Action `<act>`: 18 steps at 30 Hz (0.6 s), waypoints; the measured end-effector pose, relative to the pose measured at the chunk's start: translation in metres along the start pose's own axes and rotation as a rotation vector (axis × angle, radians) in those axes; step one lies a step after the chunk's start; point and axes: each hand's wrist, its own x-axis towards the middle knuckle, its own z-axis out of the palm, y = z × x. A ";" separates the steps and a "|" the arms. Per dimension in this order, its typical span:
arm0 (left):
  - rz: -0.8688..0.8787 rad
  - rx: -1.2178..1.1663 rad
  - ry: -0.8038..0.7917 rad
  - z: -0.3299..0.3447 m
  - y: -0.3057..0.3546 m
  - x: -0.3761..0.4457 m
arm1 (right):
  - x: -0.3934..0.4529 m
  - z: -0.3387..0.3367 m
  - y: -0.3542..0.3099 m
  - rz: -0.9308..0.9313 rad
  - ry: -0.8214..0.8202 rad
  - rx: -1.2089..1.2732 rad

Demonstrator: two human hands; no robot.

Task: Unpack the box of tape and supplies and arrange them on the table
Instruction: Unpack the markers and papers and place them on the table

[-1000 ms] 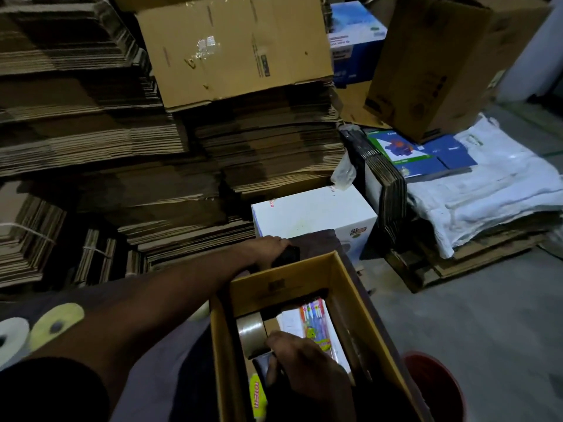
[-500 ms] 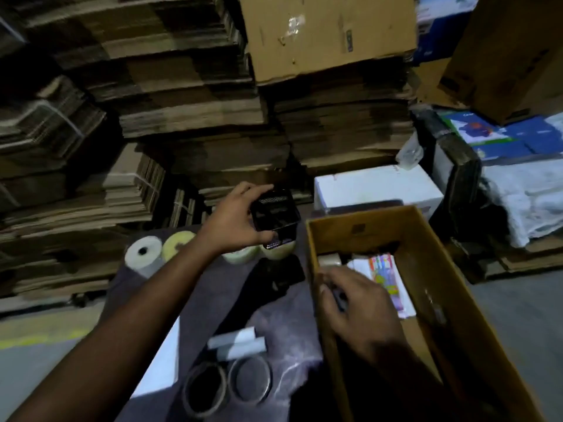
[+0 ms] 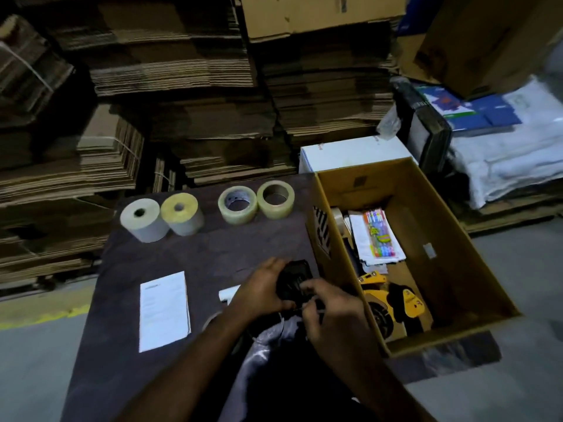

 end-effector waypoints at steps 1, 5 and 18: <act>-0.005 -0.011 -0.002 0.003 -0.004 -0.001 | -0.004 0.004 0.000 0.025 0.003 -0.007; -0.015 -0.110 0.022 0.003 -0.009 -0.011 | -0.014 0.011 0.003 0.075 -0.004 -0.048; -0.041 -0.108 0.240 -0.028 -0.002 -0.014 | -0.011 -0.008 -0.001 0.234 -0.109 0.039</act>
